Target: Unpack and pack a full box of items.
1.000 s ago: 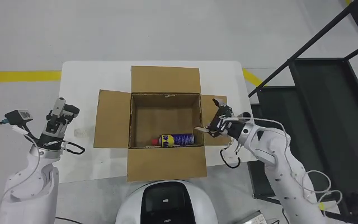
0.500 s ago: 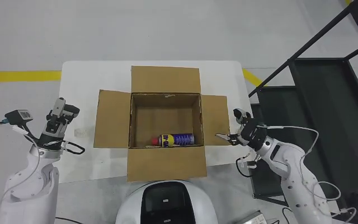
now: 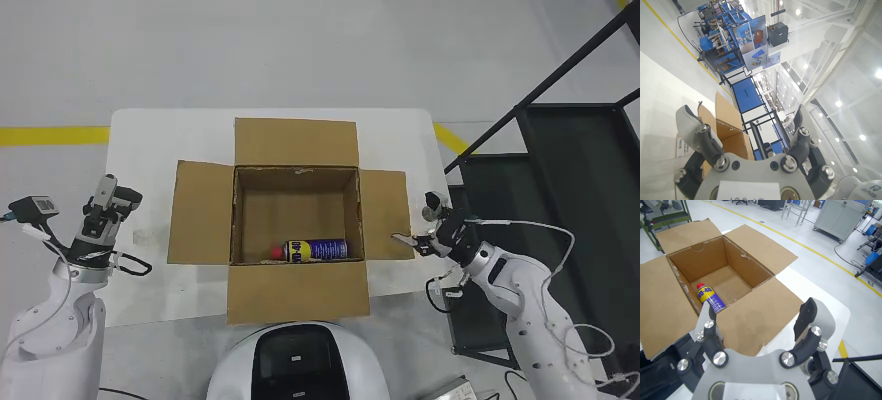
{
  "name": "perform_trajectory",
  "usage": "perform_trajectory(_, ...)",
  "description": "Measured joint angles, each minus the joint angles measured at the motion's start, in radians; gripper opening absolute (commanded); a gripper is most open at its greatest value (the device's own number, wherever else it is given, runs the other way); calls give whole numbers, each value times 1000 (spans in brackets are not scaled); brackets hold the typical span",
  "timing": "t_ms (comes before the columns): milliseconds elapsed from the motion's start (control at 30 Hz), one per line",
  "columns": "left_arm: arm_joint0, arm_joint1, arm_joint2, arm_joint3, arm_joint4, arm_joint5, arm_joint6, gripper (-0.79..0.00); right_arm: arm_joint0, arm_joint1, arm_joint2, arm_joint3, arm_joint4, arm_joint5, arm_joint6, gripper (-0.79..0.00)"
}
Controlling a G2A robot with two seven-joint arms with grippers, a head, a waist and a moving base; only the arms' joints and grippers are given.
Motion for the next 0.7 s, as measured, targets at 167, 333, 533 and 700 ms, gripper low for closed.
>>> perform_trajectory(167, 0, 0, 0, 0, 0, 0, 0, 0, -19, 14, 105, 136, 51, -41, 15, 0)
perform_trajectory(333, 0, 0, 0, 0, 0, 0, 0, 0, 12, 19, 127, 293, 84, -28, 52, 0)
perform_trajectory(533, 0, 0, 0, 0, 0, 0, 0, 0, 90, 15, 56, 437, 67, 11, 98, 0)
perform_trajectory(700, 0, 0, 0, 0, 0, 0, 0, 0, 164, 11, -9, 539, 53, 34, 125, 0)
